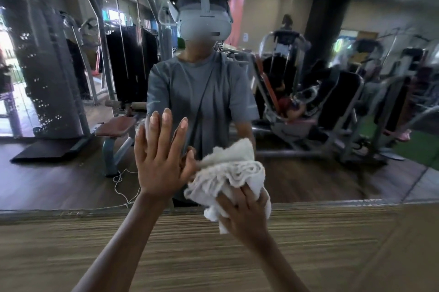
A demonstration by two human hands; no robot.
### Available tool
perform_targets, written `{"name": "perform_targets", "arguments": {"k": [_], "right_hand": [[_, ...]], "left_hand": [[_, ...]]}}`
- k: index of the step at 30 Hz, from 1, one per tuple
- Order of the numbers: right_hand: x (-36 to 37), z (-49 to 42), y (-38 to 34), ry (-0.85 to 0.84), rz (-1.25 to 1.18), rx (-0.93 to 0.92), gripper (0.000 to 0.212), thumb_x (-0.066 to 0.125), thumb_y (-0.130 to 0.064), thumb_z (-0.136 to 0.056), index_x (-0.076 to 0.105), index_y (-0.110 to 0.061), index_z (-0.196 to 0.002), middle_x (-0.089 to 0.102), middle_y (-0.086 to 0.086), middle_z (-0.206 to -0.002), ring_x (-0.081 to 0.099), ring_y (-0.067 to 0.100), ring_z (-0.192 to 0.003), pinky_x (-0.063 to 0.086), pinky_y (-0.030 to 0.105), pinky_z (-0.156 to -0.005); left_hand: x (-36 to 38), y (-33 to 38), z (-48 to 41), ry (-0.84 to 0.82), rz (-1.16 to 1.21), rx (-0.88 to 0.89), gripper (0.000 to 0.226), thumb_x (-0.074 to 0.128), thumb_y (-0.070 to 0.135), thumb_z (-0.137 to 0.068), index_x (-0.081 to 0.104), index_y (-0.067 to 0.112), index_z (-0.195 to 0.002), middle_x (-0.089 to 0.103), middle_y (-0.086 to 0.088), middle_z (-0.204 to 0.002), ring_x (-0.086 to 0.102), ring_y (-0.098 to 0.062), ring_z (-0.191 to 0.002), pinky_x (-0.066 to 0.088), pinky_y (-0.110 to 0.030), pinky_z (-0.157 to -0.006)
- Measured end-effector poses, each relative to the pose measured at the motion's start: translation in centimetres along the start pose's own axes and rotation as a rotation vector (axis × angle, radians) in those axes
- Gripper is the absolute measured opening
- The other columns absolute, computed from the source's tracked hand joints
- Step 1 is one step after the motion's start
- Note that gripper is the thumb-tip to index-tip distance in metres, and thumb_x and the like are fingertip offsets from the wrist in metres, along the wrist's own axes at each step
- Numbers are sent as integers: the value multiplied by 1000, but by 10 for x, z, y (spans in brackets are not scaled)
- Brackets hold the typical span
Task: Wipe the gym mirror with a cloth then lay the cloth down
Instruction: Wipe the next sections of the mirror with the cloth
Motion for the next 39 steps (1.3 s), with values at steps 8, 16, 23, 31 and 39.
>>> {"name": "perform_targets", "arguments": {"k": [8,16,23,31,39], "right_hand": [[-43,-42,110,430,-124,1008,60,55,-28,-80,55,-5,-135,44,31,-136,36,34,-125,31,47,-105],[-21,-67,11,59,65,-16,44,47,-47,-88,54,-30,-128,46,8,-138,46,29,-120,37,47,-88],[-58,-89,110,246,-2,472,44,50,-37,-79,58,-23,-120,43,14,-133,42,36,-120,33,46,-92],[-42,-127,28,121,88,65,50,52,-41,-79,52,-30,-128,41,8,-143,42,30,-125,32,49,-90],[-93,-177,143,287,-36,578,54,47,-33,-77,61,-21,-128,48,19,-139,38,33,-124,34,54,-96]], "left_hand": [[1,2,0,7,10,-15,64,51,33,-95,37,13,-154,28,-17,-161,28,-39,-148,25,-58,-119],[2,-1,1,-38,10,-1,61,34,45,-102,37,15,-155,26,-17,-163,31,-39,-147,20,-55,-121],[-2,5,-3,6,14,-25,58,47,26,-95,41,13,-151,32,-17,-159,33,-39,-146,23,-55,-120],[-2,2,-3,1,14,-6,63,52,30,-93,38,14,-152,38,-19,-156,37,-38,-144,24,-54,-120],[-23,-10,-38,26,18,-141,40,51,29,-93,59,24,-132,53,-8,-139,49,-31,-123,34,-49,-101]]}}
Point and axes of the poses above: each hand's wrist, its own z-axis away from the middle knuckle, its own x-axis out of the palm, y = z × x, the point moved 7 cm from there along -z, towards the middle knuckle
